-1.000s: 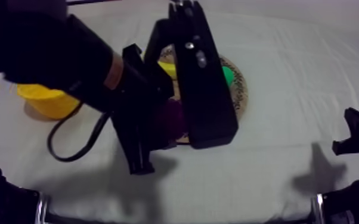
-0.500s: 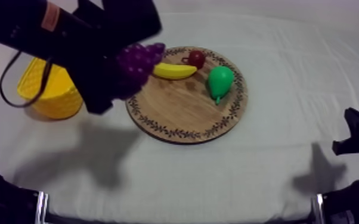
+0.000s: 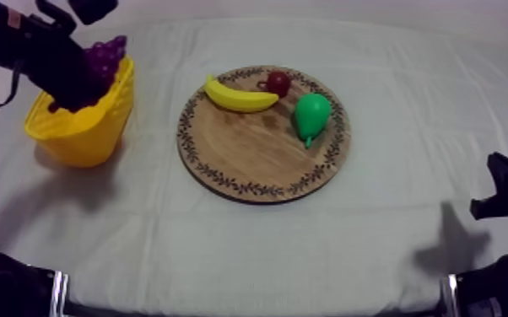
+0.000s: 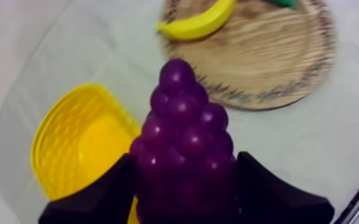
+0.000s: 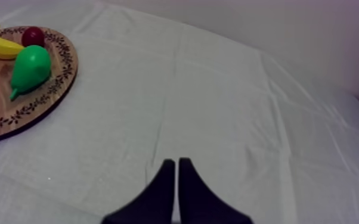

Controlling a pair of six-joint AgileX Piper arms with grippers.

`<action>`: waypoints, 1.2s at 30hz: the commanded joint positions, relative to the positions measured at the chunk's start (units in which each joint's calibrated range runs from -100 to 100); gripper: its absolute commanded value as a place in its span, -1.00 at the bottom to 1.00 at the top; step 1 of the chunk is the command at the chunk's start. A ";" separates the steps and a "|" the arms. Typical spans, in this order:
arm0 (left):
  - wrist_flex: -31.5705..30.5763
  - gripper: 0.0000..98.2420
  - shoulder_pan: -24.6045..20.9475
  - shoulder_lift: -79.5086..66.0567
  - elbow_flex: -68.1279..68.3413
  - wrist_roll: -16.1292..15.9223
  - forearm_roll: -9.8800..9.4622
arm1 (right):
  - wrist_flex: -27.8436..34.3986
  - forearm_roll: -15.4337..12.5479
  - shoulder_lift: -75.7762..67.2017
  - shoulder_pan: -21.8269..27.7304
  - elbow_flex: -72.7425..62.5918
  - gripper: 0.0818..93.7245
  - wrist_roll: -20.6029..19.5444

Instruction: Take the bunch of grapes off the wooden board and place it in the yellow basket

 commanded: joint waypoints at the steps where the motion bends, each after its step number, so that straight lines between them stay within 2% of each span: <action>1: -0.12 -0.05 -4.74 0.28 -0.29 -0.69 -0.24 | -0.03 -0.01 0.02 0.00 -0.01 -0.99 0.00; 6: 0.29 -0.04 -8.15 2.84 -3.31 -1.00 -0.41 | -0.03 -0.01 0.02 0.00 -0.01 -0.99 0.00; 13: -0.81 -0.03 -10.58 8.88 -8.98 0.81 -0.27 | -0.03 -0.01 0.02 0.00 -0.01 -0.99 0.00; 19: -2.37 -0.01 -12.81 15.72 -11.66 1.83 1.21 | -0.03 -0.01 0.02 0.00 -0.01 -0.99 0.00; 36: -12.07 0.01 -14.68 39.86 -12.98 2.30 2.62 | -0.03 -0.01 0.02 0.00 -0.01 -0.99 0.00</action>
